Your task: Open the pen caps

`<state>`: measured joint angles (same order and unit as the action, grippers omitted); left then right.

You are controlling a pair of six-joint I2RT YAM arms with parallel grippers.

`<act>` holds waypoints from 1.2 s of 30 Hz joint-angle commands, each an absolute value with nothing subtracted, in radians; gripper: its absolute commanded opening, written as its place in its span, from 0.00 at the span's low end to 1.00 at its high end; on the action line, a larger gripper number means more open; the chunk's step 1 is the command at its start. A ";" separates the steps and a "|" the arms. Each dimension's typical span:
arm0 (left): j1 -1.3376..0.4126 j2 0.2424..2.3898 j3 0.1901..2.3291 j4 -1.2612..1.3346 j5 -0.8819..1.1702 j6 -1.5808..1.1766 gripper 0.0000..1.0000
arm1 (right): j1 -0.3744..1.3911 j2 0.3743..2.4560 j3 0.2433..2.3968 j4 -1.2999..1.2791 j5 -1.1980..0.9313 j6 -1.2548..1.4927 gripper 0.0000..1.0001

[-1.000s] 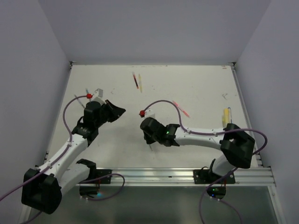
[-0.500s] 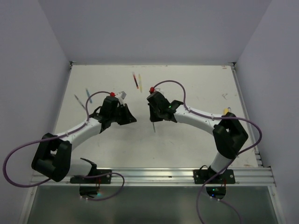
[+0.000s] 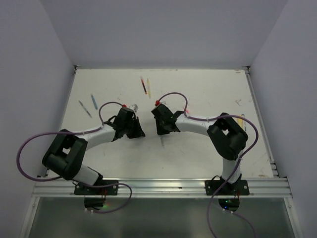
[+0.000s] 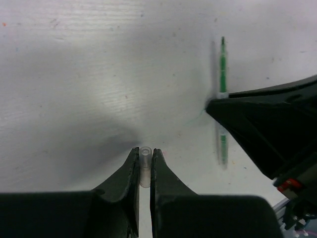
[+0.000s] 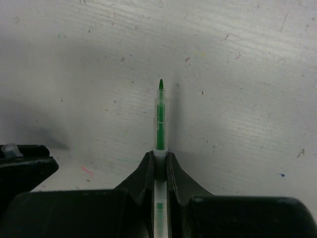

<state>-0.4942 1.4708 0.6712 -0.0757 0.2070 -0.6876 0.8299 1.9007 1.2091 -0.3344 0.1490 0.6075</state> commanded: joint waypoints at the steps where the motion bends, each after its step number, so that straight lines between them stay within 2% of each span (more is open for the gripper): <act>1: -0.502 1.509 0.683 -0.109 0.112 -0.692 0.00 | 0.831 1.888 1.192 -0.319 0.209 0.600 0.00; 8: -0.561 1.609 0.752 -0.251 -0.046 -0.722 0.02 | 0.848 1.882 1.171 -0.347 0.262 0.580 0.03; 12: -0.597 1.629 0.756 -0.281 -0.083 -0.745 0.11 | 0.854 1.885 1.155 -0.328 0.258 0.575 0.09; 22: -0.632 1.660 0.742 -0.324 -0.112 -0.772 0.19 | 0.854 1.888 1.132 -0.287 0.204 0.584 0.22; 36: -0.634 1.664 0.718 -0.353 -0.129 -0.782 0.26 | 0.854 1.905 1.138 -0.287 0.158 0.561 0.24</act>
<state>-0.6258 1.5997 0.7818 -0.1734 -0.0696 -0.7849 0.8536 1.8835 1.1606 -0.2611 0.1852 0.5758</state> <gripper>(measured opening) 0.250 0.241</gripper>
